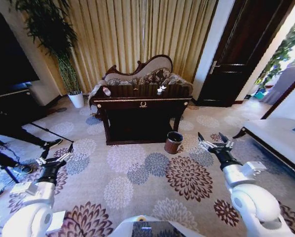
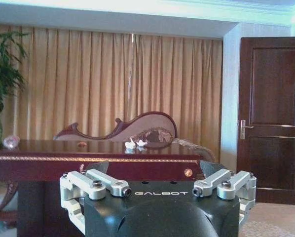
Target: Move to the front of the table and place the trash on the table into the trash bin.
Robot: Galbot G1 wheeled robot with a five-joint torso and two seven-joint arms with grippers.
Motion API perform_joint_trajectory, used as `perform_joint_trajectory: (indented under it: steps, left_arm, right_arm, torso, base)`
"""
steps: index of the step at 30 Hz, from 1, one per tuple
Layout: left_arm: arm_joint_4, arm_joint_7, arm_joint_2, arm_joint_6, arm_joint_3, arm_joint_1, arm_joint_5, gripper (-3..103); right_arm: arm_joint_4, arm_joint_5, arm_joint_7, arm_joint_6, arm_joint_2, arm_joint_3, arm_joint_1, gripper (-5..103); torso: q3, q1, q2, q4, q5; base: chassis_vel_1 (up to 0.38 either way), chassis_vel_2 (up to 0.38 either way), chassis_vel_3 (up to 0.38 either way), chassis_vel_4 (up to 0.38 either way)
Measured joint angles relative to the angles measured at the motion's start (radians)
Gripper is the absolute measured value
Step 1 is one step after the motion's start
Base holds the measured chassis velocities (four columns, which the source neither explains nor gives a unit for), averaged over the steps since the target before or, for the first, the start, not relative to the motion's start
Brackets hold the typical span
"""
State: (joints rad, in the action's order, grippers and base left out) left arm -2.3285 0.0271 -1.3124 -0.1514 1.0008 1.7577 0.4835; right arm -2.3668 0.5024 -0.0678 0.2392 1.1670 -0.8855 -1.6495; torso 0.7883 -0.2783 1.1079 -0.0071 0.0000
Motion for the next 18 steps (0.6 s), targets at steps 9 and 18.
perform_joint_trajectory:
  steps: [9,18]
  left_arm:
    - [-0.028,0.019,-0.007,-0.009,0.011,0.000,0.000,100]
    - [-0.033,0.020,-0.002,-0.010,0.016,-0.001,0.001,100]
  right_arm:
    - [0.043,-0.050,0.008,-0.029,0.015,0.036,-0.007,100]
    - [0.053,-0.058,0.019,-0.030,0.023,0.049,0.004,100]
  torso:
    - [0.000,0.000,0.000,0.0000,0.0000]
    - [0.000,0.000,0.000,0.0000,-0.0001]
  base:
    - [0.000,0.000,0.000,0.000]
    - [0.000,0.000,0.000,0.000]
